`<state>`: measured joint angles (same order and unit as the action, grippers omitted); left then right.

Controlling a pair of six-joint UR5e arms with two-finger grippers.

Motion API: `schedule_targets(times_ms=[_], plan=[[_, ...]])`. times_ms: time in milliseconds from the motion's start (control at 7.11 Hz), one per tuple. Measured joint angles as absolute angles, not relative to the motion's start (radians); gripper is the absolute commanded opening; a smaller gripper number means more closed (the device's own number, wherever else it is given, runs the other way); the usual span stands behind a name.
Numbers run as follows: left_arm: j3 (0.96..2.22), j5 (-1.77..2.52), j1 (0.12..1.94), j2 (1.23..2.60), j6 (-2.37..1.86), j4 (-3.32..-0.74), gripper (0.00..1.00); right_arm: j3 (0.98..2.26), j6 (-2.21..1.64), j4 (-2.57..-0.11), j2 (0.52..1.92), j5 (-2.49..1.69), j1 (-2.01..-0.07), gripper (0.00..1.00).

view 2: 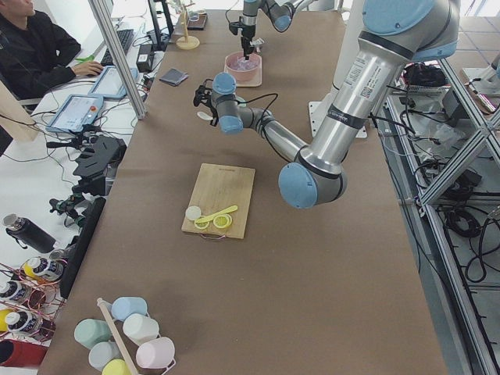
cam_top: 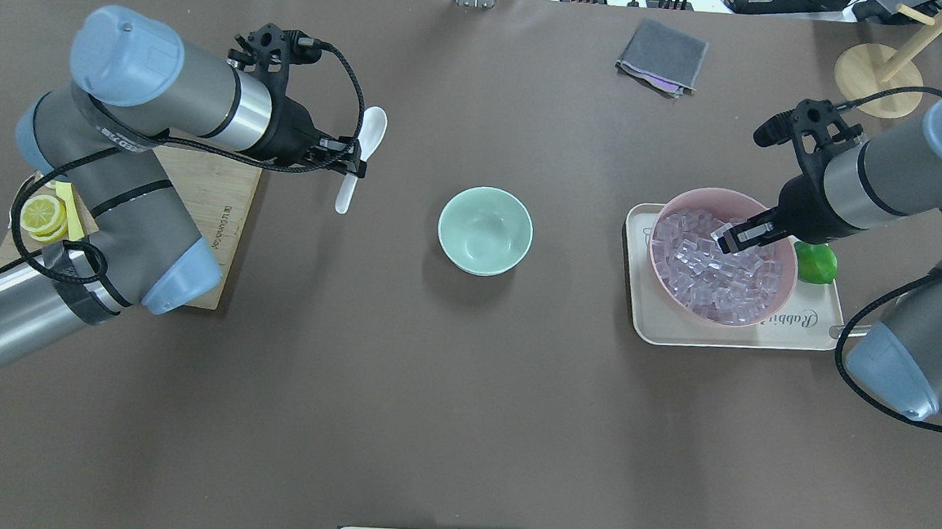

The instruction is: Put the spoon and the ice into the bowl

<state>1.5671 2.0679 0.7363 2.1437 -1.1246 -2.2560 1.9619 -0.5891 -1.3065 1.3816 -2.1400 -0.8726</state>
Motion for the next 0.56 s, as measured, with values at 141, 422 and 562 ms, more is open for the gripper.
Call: schedule_targets(times_ms=[141,422,562], plan=[[1.564,2.061,0.694,2.174,-1.202,-2.255,0.0,1.957,-0.618,-1.307,1.341,-2.141,-0.876,0.0],[1.505,2.008,0.626,2.253,-1.293,-2.255,0.0,1.914,-0.67,-1.306,1.243,-2.136,-0.872,0.0],[1.457,1.962,0.599,2.294,-1.307,-2.255,0.0,1.886,-0.68,-1.304,1.203,-2.129,-0.863,0.0]])
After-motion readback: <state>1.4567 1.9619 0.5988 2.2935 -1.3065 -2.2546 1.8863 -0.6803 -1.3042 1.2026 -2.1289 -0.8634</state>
